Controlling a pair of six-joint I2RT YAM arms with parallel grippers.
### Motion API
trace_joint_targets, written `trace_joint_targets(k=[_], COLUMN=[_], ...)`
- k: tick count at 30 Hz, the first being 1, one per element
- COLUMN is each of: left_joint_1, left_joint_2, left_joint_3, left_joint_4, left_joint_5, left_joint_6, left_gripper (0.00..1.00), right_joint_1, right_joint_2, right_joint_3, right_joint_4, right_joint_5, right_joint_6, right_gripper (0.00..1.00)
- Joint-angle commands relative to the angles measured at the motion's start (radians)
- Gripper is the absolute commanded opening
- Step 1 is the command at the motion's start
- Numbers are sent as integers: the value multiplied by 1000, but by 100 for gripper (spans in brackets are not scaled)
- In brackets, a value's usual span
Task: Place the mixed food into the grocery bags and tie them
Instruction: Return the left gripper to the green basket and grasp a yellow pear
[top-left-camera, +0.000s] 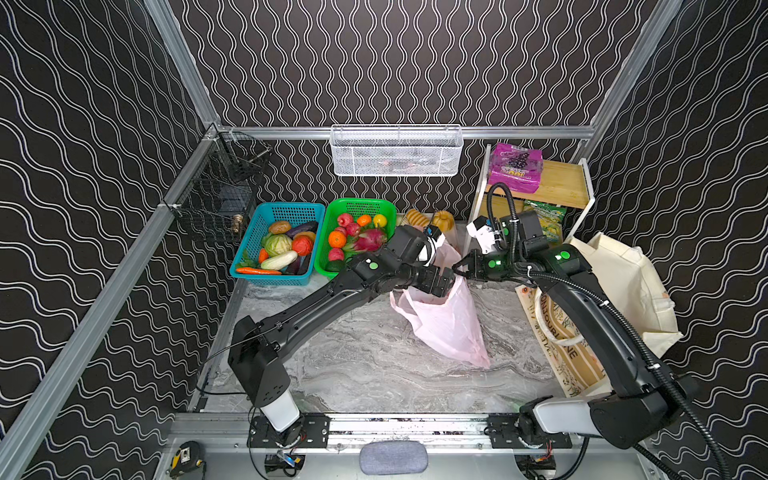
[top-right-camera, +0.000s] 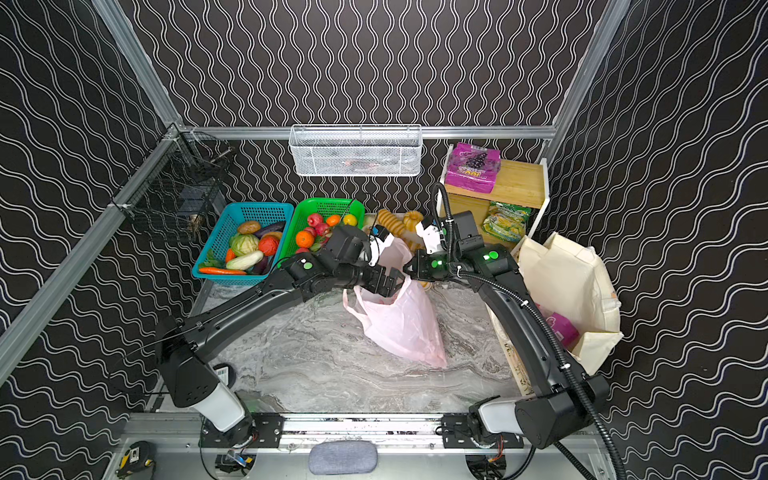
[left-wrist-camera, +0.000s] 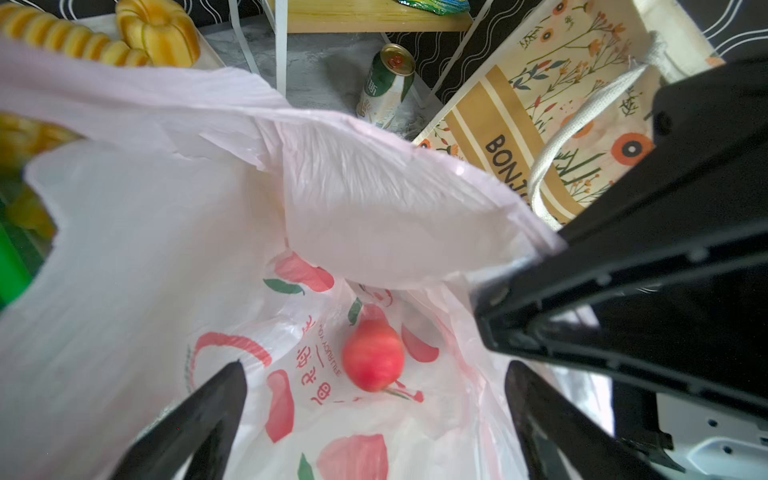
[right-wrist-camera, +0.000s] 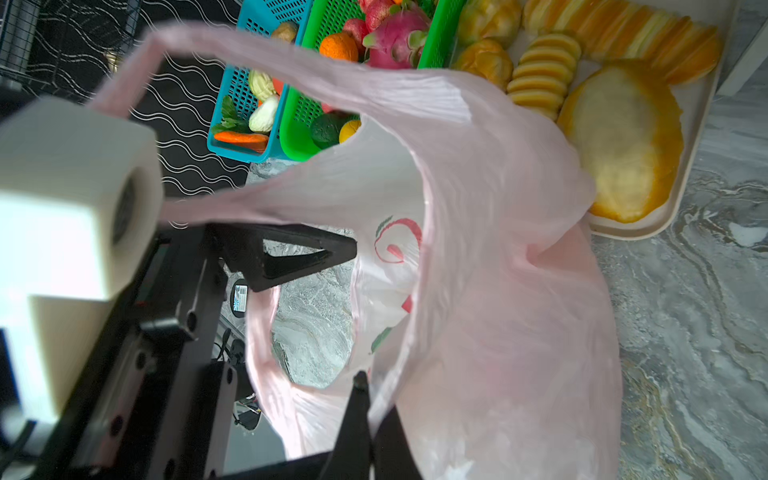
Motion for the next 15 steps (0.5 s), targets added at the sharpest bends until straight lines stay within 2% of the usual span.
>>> trace_joint_targets(k=[1,6,10,13,15], left_joint_1=[8,9,38,117,219], left_joint_2=[-33,-193,-307,-371,-403], left_joint_3=[-18,-88,-108,-124,-162], left_joint_4=[50,168,130,69,58], left_joint_5=[32,48,-46,-117,-121], left_joint_6=[-28,0,27,19,7], left_gripper=[99,99,99,97,94], right_joint_1=[-4,-28,-33,-35,-35], right_joint_2=[-8,-5,7,14,15], right_joint_3=[-8,-10,1,2,1], right_joint_4=[29,46,53,54,57], right_joint_5=[-6,-6,-22,-22,-21], right_joint_6=[1,20,18,16,16], right_gripper=[0,0,0,0,0])
